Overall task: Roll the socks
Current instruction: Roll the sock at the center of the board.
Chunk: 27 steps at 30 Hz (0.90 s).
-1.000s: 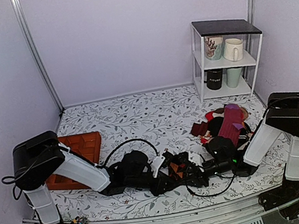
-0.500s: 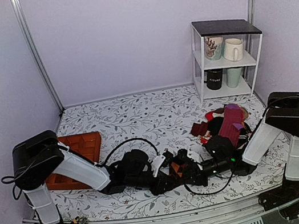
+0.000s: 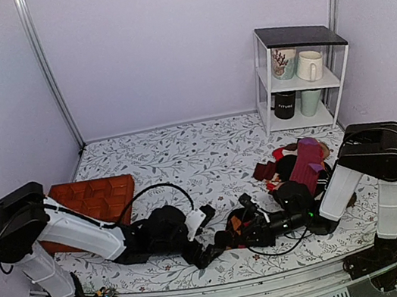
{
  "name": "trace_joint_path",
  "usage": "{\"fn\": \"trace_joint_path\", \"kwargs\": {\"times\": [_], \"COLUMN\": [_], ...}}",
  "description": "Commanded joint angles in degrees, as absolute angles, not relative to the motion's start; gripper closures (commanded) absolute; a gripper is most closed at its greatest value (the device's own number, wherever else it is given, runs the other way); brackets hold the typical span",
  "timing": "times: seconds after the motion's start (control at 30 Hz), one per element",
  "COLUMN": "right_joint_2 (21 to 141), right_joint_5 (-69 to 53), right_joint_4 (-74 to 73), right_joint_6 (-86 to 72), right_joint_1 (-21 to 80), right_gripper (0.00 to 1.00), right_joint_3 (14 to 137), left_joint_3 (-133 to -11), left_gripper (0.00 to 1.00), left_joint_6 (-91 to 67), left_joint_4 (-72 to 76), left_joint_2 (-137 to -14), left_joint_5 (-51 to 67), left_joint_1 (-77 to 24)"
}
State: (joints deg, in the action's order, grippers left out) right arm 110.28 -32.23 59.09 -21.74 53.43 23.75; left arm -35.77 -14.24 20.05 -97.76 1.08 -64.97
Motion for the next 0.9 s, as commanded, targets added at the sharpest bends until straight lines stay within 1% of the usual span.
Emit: {"fn": "trace_joint_path", "kwargs": {"times": [0.0,0.1,0.23,0.5,0.6,0.67,0.8,0.87], "right_joint_2": [114.6,115.0,116.2,115.3,115.1,115.1,115.0,115.2], "right_joint_5": [-35.1,-35.0,-34.6,-34.2,-34.2,-34.2,-34.2,-34.2], "right_joint_4": [39.6,38.3,35.3,32.0,31.4,31.1,30.8,30.7], "right_joint_6": [-29.4,-32.2,-33.3,-33.2,-33.1,-32.9,-32.5,-32.4], "right_joint_1": [53.4,53.5,53.4,53.0,52.8,52.7,52.5,52.3], "right_gripper": [0.85,0.85,0.85,0.85,0.85,0.85,0.86,0.86], "right_joint_3": [19.7,20.0,21.0,21.4,21.6,21.7,21.7,21.7], "left_joint_3": [-28.9,-23.3,-19.7,-25.4,-27.6,-27.5,-26.7,-26.3], "left_gripper": [0.01,0.01,0.0,0.0,0.11,0.16,0.19,0.19], "left_joint_6": [-8.4,-5.1,1.6,9.4,10.0,9.6,8.4,8.1], "left_joint_4": [27.7,37.5,48.0,52.0,51.4,52.4,53.4,53.8], "left_joint_2": [-91.3,-88.2,-87.5,-95.1,-98.3,-99.5,-101.1,-101.8], "left_joint_5": [-5.2,-2.3,0.5,9.3,12.4,14.0,15.8,16.0], "left_joint_1": [-65.5,-66.2,-68.1,-68.1,-67.8,-67.8,-67.8,-67.9]}}
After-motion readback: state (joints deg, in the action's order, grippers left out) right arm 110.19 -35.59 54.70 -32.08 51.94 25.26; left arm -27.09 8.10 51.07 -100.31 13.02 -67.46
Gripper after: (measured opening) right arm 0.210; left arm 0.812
